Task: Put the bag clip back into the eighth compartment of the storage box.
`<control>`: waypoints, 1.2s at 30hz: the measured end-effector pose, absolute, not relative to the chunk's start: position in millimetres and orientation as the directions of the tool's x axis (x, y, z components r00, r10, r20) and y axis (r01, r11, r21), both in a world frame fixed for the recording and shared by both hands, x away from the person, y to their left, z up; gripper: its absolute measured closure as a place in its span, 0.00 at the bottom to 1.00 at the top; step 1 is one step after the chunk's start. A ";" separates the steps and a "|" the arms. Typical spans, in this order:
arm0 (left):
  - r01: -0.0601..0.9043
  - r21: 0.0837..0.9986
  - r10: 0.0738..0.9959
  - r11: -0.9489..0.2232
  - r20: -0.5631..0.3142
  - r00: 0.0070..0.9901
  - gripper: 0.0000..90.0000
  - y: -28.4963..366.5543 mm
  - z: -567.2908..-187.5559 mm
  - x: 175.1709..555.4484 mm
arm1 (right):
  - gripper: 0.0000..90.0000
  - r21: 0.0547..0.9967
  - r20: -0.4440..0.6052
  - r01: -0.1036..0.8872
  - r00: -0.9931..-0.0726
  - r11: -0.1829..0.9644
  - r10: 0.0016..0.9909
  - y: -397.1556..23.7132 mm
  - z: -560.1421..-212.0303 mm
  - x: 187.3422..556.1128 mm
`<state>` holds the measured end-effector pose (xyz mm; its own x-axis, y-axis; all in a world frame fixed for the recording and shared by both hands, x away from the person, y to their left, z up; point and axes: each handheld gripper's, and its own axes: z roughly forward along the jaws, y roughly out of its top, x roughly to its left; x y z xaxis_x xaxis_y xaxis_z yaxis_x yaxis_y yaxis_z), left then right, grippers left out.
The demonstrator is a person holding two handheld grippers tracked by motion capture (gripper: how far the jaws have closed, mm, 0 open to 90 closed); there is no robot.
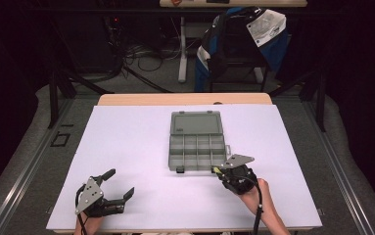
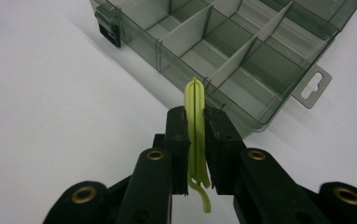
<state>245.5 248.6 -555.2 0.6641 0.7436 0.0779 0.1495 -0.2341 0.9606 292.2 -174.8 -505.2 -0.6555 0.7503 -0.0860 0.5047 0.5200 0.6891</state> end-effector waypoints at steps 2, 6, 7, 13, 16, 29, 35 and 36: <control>0.149 0.961 0.744 -0.234 0.078 0.663 0.11 248.6 -555.1 245.5 | 0.89 0.692 -0.088 0.505 -0.651 0.517 0.754 -175.8 -504.5 292.8; 0.150 0.960 0.744 -0.235 0.078 0.664 0.11 248.4 -555.1 245.4 | 0.89 0.695 -0.092 0.504 -0.646 0.513 0.758 -177.7 -503.2 294.7; 0.150 0.960 0.744 -0.235 0.078 0.664 0.11 248.4 -555.1 245.4 | 0.89 0.694 -0.091 0.504 -0.646 0.514 0.757 -178.1 -502.9 295.1; 0.152 0.960 0.745 -0.237 0.079 0.662 0.11 248.1 -555.2 245.4 | 0.89 0.699 -0.092 0.504 -0.640 0.508 0.763 -180.7 -502.5 297.9; 0.154 0.958 0.745 -0.241 0.081 0.662 0.11 247.9 -555.4 245.8 | 0.89 0.697 -0.096 0.507 -0.634 0.507 0.767 -181.8 -502.0 299.1; 0.156 0.958 0.746 -0.242 0.081 0.661 0.11 247.1 -555.7 246.2 | 0.89 0.708 -0.092 0.507 -0.624 0.492 0.776 -185.3 -499.4 304.7; 0.157 0.958 0.747 -0.241 0.080 0.660 0.11 247.1 -555.8 246.4 | 0.89 0.712 -0.094 0.505 -0.619 0.487 0.779 -185.6 -497.2 308.5; 0.157 0.958 0.747 -0.242 0.080 0.660 0.11 247.0 -555.8 246.4 | 0.89 0.713 -0.094 0.505 -0.619 0.487 0.780 -185.4 -496.7 308.9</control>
<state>246.4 247.0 -555.8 0.6600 0.7470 0.0800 0.1572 -0.2415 0.9576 308.9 -185.4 -496.7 -0.6190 0.7798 -0.0942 0.5048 0.4868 0.7128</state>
